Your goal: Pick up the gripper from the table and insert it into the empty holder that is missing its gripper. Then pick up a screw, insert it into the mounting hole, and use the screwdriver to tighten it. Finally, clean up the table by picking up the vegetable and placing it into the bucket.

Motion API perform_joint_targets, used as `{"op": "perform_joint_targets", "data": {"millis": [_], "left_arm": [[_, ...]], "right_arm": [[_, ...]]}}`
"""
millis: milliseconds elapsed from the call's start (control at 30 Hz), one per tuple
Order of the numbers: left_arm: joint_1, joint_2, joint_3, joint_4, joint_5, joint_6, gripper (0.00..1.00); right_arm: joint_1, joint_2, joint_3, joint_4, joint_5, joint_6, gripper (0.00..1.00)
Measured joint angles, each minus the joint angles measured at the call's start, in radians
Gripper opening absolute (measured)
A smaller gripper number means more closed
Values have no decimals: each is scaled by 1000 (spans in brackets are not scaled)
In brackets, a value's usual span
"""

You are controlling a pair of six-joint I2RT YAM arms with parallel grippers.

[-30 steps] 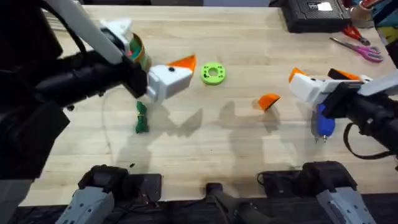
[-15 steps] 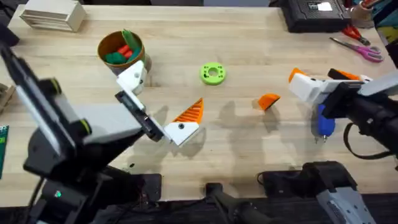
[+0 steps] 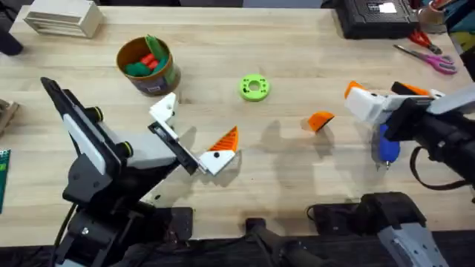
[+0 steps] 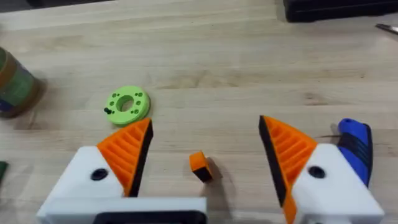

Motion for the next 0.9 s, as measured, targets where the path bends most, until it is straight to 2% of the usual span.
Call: {"op": "perform_joint_targets", "data": {"millis": [767, 900], "left_arm": [[0, 0, 0, 0, 1, 0, 987], [0, 0, 0, 1, 48, 0, 987]], "right_arm": [[0, 0, 0, 0, 0, 0, 989], [0, 0, 0, 0, 0, 0, 989]]}}
